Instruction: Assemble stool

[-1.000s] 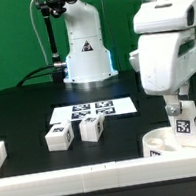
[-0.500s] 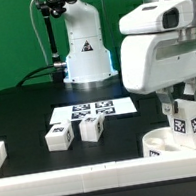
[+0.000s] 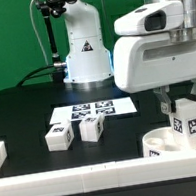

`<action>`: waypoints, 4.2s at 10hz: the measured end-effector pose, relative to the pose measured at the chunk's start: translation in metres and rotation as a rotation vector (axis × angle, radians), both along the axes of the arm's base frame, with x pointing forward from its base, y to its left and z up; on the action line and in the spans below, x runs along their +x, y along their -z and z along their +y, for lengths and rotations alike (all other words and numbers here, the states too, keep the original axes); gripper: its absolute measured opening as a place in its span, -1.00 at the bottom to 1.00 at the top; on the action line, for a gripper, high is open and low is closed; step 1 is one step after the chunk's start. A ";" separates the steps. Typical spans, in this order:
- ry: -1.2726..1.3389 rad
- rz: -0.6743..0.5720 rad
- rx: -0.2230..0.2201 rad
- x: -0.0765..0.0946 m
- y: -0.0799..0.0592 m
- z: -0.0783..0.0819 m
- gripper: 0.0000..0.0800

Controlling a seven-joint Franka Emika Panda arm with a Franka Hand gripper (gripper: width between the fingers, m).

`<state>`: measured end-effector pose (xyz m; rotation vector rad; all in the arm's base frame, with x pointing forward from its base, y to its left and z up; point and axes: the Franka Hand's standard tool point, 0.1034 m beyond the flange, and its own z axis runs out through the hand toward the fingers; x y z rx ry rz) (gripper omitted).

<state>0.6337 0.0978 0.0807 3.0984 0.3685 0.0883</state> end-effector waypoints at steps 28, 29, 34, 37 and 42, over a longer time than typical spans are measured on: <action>2.042 0.206 0.291 -0.007 0.001 0.037 -0.16; 2.034 0.205 0.291 -0.007 0.001 0.037 -0.16; 1.840 0.167 0.305 -0.005 -0.023 0.010 0.62; 1.684 0.148 0.285 -0.006 -0.039 -0.030 0.62; 1.673 0.149 0.286 -0.007 -0.037 -0.025 0.62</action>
Offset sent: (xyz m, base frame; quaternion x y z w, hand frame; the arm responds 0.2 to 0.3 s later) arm -0.0115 -0.0044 -0.0025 0.0083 0.0033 0.2485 0.9686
